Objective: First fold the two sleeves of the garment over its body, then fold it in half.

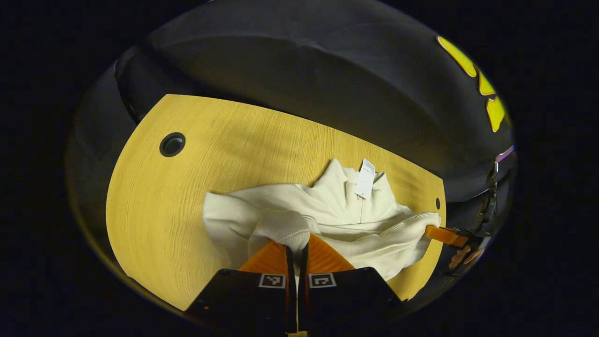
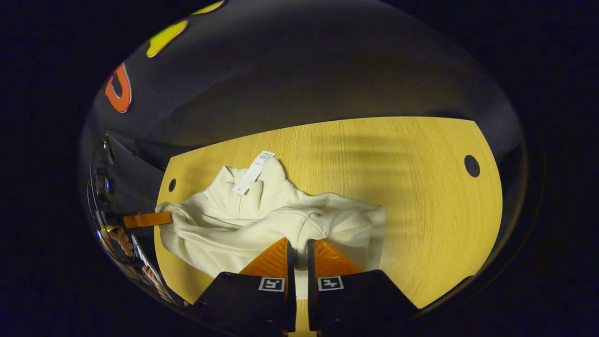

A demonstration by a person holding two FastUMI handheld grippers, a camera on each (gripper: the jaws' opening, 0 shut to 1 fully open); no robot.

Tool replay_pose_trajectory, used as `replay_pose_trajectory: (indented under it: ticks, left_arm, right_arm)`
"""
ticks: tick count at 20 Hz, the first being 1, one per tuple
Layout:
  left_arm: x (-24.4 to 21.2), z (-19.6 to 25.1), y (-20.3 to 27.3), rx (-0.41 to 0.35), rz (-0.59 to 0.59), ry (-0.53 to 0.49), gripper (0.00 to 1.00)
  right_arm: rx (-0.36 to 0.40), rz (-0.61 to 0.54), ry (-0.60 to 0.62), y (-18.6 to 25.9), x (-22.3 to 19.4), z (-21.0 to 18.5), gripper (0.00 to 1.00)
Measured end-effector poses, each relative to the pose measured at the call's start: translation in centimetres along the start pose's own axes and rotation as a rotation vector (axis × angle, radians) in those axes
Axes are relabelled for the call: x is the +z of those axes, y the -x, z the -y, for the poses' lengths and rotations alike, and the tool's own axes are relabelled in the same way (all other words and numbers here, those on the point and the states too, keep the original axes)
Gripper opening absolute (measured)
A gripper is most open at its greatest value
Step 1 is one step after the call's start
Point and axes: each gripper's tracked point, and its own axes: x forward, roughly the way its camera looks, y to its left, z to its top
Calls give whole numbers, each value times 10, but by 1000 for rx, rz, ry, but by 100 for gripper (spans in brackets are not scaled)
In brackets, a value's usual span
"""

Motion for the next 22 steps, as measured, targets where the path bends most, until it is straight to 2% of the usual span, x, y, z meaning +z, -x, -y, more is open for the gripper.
replay_pose_trajectory:
  ticks: [2, 3, 4, 5, 6, 7, 10, 11, 13, 14, 15, 16, 17, 18, 19, 20, 21, 22]
  left_arm:
    - [3, -1, -9, -6, 6, -39, 4]
    - [3, 3, -11, -31, 14, -49, 4]
    - [2, 1, -12, -32, 19, -44, 4]
    - [-1, -1, -14, -28, 14, -37, 4]
    - [-1, -2, -14, -25, 6, -35, 0]
    - [-1, -4, -14, -22, 4, -28, 8]
    - [-1, -3, -14, -31, 13, -26, 18]
    - [-2, 2, -14, -58, 23, -22, 22]
    - [-10, 14, -6, -108, 26, -9, 41]
    - [-10, 16, -6, -113, 29, 1, 71]
    - [-10, 16, -5, -111, 27, 6, 73]
    - [-8, 11, -4, -93, 38, 0, 83]
    - [-7, 6, -1, -66, 51, -20, 87]
    - [-4, 1, 3, -34, 66, -56, 94]
    - [-1, -5, 8, 5, 93, -93, 96]
    - [1, -10, 17, 39, 122, -120, 98]
    - [3, -10, 26, 58, 158, -139, 98]
    - [5, -9, 38, 80, 198, -149, 98]
  right_arm:
    - [-11, 13, -35, -6, 3, 5, 11]
    - [-47, 14, -66, -10, 2, 12, 11]
    - [-50, 17, -86, -8, -3, 9, 8]
    - [-46, 20, -90, -8, -5, 5, 11]
    - [-48, 30, -86, -8, -1, 5, 11]
    - [-43, 40, -80, -6, 1, 3, 12]
    - [-34, 101, -80, 3, 12, -2, 17]
    - [-39, 129, -100, 5, 16, -2, 17]
    - [-31, 170, -133, 4, 12, -2, 17]
    - [-22, 189, -160, 7, 12, -2, 18]
    - [-15, 210, -190, 10, 16, -1, 24]
    - [1, 230, -219, 17, 23, -3, 28]
    - [6, 253, -236, 28, 29, -2, 28]
    - [9, 274, -245, 34, 35, 1, 41]
    - [24, 283, -238, 37, 35, -3, 41]
    - [34, 285, -220, 41, 30, -7, 53]
    - [38, 291, -191, 50, 27, -9, 70]
    - [28, 299, -153, 59, 22, -13, 76]
